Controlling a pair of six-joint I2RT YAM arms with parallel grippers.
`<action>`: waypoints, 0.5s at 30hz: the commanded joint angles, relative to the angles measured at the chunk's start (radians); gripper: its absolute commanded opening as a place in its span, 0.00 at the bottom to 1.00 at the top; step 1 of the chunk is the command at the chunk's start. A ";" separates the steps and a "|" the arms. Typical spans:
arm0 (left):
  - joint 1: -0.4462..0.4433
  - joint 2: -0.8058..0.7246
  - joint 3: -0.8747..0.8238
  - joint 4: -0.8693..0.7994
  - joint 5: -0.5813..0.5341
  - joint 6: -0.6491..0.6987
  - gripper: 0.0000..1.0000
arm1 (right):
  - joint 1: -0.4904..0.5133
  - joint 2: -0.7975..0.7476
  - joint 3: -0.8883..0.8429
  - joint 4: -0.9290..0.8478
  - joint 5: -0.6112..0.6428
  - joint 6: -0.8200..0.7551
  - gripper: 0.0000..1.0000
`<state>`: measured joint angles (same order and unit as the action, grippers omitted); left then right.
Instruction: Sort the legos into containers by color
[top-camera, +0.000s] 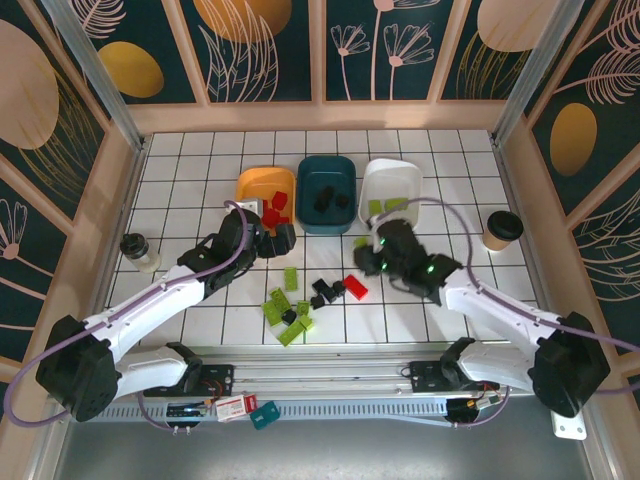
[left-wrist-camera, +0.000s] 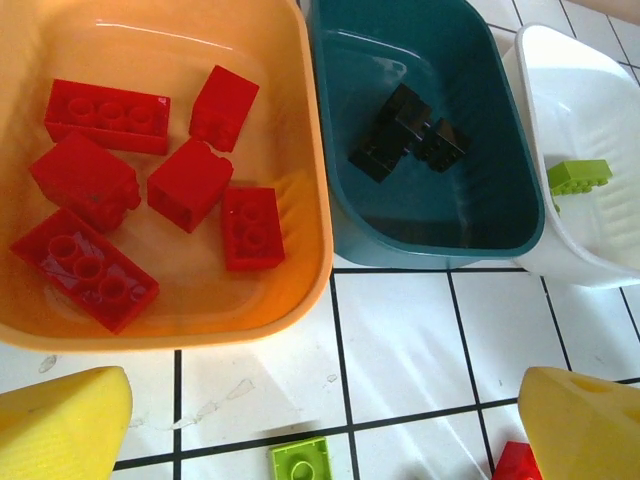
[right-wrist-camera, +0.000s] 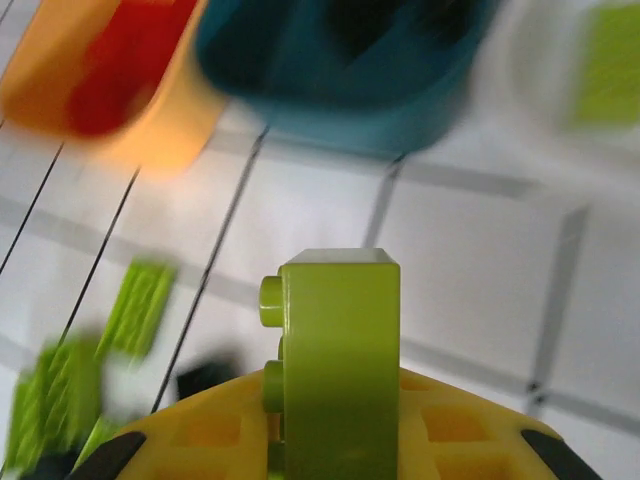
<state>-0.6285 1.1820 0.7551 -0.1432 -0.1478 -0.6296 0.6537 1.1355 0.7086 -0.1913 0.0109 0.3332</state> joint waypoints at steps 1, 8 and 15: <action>-0.001 -0.030 -0.010 -0.027 -0.030 -0.007 0.99 | -0.156 0.082 0.071 0.098 0.025 -0.029 0.16; -0.002 -0.058 -0.022 -0.044 -0.030 -0.026 0.99 | -0.308 0.433 0.283 0.189 0.000 -0.031 0.23; -0.001 -0.098 -0.047 -0.065 -0.045 -0.035 0.99 | -0.316 0.482 0.365 0.169 -0.002 -0.039 0.66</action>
<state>-0.6285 1.1122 0.7200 -0.1814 -0.1699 -0.6483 0.3286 1.6630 1.0412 -0.0402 0.0071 0.3016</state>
